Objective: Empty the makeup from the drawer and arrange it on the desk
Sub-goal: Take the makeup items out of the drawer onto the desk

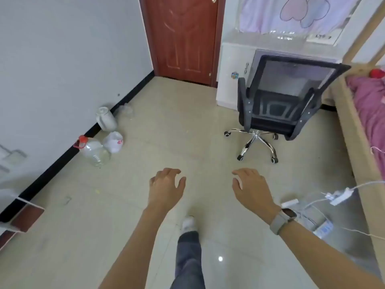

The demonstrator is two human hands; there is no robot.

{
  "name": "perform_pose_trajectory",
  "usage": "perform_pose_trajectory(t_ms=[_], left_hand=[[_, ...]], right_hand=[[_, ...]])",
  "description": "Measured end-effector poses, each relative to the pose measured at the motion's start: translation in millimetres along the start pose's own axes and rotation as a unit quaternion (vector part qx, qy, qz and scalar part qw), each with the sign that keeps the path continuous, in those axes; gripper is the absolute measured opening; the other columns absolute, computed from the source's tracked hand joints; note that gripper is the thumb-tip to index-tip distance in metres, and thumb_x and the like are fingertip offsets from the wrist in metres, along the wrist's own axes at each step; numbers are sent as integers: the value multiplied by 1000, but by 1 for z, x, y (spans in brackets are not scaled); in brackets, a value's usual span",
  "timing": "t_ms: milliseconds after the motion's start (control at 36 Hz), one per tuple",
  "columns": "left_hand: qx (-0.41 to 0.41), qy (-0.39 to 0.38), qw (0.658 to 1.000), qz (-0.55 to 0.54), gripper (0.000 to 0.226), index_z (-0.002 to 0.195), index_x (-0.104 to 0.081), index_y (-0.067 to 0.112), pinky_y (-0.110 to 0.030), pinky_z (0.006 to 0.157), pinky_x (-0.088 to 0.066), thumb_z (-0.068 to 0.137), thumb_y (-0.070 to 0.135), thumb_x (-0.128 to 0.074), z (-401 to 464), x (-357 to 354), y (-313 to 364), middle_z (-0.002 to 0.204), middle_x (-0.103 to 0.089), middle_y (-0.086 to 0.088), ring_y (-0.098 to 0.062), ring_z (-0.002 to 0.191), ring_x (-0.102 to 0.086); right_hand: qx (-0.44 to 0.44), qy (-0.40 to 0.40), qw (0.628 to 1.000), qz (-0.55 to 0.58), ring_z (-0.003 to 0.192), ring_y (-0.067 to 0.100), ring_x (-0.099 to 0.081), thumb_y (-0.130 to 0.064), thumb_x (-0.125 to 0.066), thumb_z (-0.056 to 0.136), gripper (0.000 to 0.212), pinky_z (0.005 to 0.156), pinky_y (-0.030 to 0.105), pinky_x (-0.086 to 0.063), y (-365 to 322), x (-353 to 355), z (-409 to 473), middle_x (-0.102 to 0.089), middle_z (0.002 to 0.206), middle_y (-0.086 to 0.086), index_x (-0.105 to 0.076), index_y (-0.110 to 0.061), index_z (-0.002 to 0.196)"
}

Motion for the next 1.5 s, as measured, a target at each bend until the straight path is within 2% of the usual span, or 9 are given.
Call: perform_pose_trajectory(t_ms=[111, 250, 417, 556, 667, 889, 1056, 1167, 1500], left_hand=[[18, -2, 1000, -13, 35, 123, -58, 20, -35, 99, -30, 93, 37, -49, 96, -1, -14, 125, -57, 3, -19, 115, -50], [-3, -4, 1000, 5, 36, 125, -56, 23, -32, 100, -27, 95, 39, -46, 222, 9, -17, 126, -55, 6, -16, 117, -47], [-14, -10, 1000, 1, 33, 122, -58, 22, -31, 98, -27, 95, 35, -46, 333, 5, -6, 126, -55, 5, -17, 117, -47], [-8, -44, 999, 4, 37, 128, -53, 22, -34, 103, -25, 95, 36, -44, 427, -22, 6, 129, -53, 4, -17, 122, -42], [-5, -62, 998, 17, 37, 128, -52, 23, -33, 103, -25, 95, 37, -43, 507, -42, 10, 131, -51, 5, -16, 123, -42], [-16, -56, 998, 34, 35, 126, -54, 22, -32, 101, -28, 96, 37, -42, 706, -36, 37, 129, -52, 4, -16, 120, -45], [-18, -43, 999, 13, 34, 122, -57, 20, -30, 98, -28, 95, 37, -44, 812, -33, 56, 125, -55, 4, -16, 115, -48], [-15, -69, 997, 23, 36, 123, -55, 22, -31, 98, -29, 94, 41, -44, 879, -51, 62, 127, -54, 6, -15, 117, -47], [-128, -158, 979, 21, 37, 123, -56, 20, -35, 98, -32, 95, 39, -42, 1125, -125, 148, 125, -56, 0, -18, 115, -48]], right_hand=[[-5, -18, 999, -27, 112, 24, -52, -21, -50, 91, 29, 89, 37, -38, -4, -18, 96, -62, 116, 2, -60, -14, 118], [1, -40, 998, -56, 112, 22, -52, -27, -44, 93, 32, 91, 34, -36, -17, -29, 221, -60, 120, -1, -56, -19, 122], [-23, -45, 998, -48, 116, 22, -49, -26, -44, 94, 32, 93, 35, -36, -11, -38, 317, -59, 120, 0, -56, -17, 123], [-38, -60, 997, -33, 117, 22, -47, -24, -45, 93, 33, 95, 33, -38, 15, -62, 403, -58, 122, 2, -56, -14, 123], [-42, -79, 995, -37, 120, 18, -44, -28, -41, 95, 34, 97, 30, -34, 37, -85, 486, -54, 126, -2, -52, -19, 126], [-44, -80, 995, -40, 120, 18, -43, -29, -37, 96, 35, 96, 32, -33, 74, -93, 685, -52, 129, -4, -49, -23, 128], [-53, -89, 995, 3, 117, 18, -45, -30, -38, 96, 34, 96, 33, -33, 98, -93, 795, -55, 124, -4, -51, -22, 126], [-80, -90, 992, 22, 118, 18, -45, -33, -39, 96, 34, 96, 33, -32, 124, -102, 853, -56, 125, -5, -52, -23, 126], [-226, -74, 970, 40, 120, 19, -45, -29, -39, 96, 35, 98, 35, -36, 238, -113, 1028, -54, 129, -2, -52, -20, 128]])
Point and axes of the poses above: each hand's wrist, its own z-axis towards the middle knuckle, its own x-axis out of the back of the hand, y = z × x, the point moved 4 cm from there along z, towards the middle knuckle
